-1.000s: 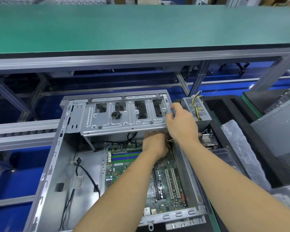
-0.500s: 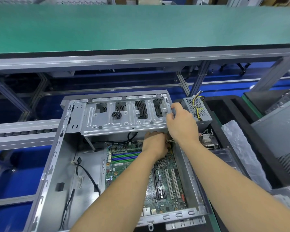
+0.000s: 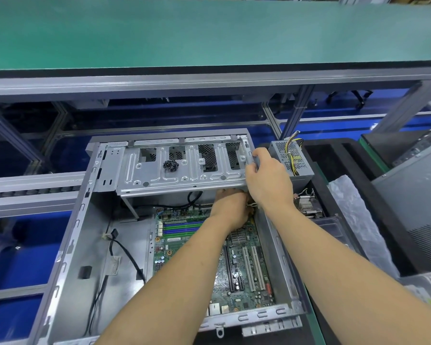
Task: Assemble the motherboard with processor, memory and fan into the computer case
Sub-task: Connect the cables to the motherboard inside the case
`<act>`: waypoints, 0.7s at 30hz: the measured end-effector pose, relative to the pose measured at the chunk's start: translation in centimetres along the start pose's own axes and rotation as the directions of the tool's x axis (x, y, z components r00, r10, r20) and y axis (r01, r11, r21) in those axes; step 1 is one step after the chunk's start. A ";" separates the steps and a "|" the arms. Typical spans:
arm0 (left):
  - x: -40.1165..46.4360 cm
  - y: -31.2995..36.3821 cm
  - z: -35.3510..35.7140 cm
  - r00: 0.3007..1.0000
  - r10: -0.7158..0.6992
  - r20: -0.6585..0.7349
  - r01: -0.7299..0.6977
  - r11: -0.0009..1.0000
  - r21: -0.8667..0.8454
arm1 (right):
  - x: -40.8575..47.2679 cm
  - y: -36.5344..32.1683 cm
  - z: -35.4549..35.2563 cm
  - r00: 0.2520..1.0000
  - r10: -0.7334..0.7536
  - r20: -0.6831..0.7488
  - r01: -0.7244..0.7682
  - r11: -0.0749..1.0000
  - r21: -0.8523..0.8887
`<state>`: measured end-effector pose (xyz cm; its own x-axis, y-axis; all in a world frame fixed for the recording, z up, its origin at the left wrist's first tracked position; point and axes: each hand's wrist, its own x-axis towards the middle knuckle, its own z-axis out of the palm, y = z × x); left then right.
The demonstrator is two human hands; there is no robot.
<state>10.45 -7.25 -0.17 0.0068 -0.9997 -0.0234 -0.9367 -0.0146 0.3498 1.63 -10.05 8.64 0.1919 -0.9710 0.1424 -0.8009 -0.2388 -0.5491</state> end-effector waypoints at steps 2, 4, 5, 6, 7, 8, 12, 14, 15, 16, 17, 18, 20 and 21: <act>-0.1 0.1 -0.3 1.000 -0.005 0.012 0.006 1.000 -0.025 | 0.0 0.0 0.0 1.000 0.004 -0.002 -0.004 1.000 0.009; -0.1 0.2 -0.5 1.000 -0.008 0.024 0.009 0.999 -0.042 | 0.0 0.0 0.0 1.000 0.007 -0.005 -0.007 1.000 0.010; -0.1 0.2 -0.5 1.000 -0.013 0.028 0.015 0.998 -0.056 | 0.0 0.0 0.0 1.000 0.007 -0.006 -0.007 1.000 0.009; -0.2 0.2 -0.7 0.999 -0.022 0.031 0.024 0.997 -0.073 | 0.0 0.0 0.1 1.000 0.005 -0.007 -0.005 1.000 0.010; -0.2 0.2 -0.7 0.999 -0.027 0.032 0.030 0.996 -0.083 | 0.0 0.0 0.1 1.000 0.003 -0.006 -0.003 1.000 0.011; -0.2 0.2 -0.7 0.999 -0.026 0.030 0.028 0.996 -0.081 | 0.1 0.0 0.1 1.000 0.002 -0.004 -0.002 1.000 0.012; -0.2 0.2 -0.5 0.999 -0.019 0.047 0.021 0.998 -0.051 | 0.2 0.1 0.3 1.000 0.003 -0.011 -0.003 1.000 -0.002; -0.2 0.2 -0.3 0.999 -0.016 0.047 0.019 0.999 -0.051 | 0.3 0.2 0.4 1.000 0.004 -0.017 -0.004 1.000 -0.011; -0.3 0.2 -0.3 0.999 -0.015 0.047 0.018 0.998 -0.056 | 0.3 0.2 0.4 1.000 0.002 -0.016 -0.003 1.000 -0.012; -0.3 0.2 -0.3 0.999 -0.015 0.051 0.019 0.998 -0.062 | 0.3 0.2 0.5 1.000 0.000 -0.016 0.000 1.000 -0.013; -0.3 0.3 -0.4 0.999 -0.013 0.053 0.016 0.998 -0.061 | 0.3 0.3 0.4 1.000 -0.001 -0.015 0.001 1.000 -0.012; -0.3 0.3 -0.4 0.999 -0.006 0.051 0.008 0.999 -0.051 | 0.3 0.3 0.4 1.000 -0.002 -0.015 0.002 1.000 -0.011; -0.2 0.3 -0.3 0.999 0.005 0.050 -0.003 1.000 -0.030 | 0.3 0.2 0.4 1.000 -0.005 -0.017 0.005 1.000 -0.010; -0.1 0.3 -0.3 0.999 0.005 0.052 -0.004 1.000 -0.022 | 0.3 0.2 0.4 1.000 -0.007 -0.018 0.007 1.000 -0.011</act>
<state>10.26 -7.16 0.24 -0.0162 -0.9974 -0.0707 -0.9289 -0.0112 0.3702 1.69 -10.36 8.23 0.1876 -0.9689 0.1611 -0.8059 -0.2456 -0.5386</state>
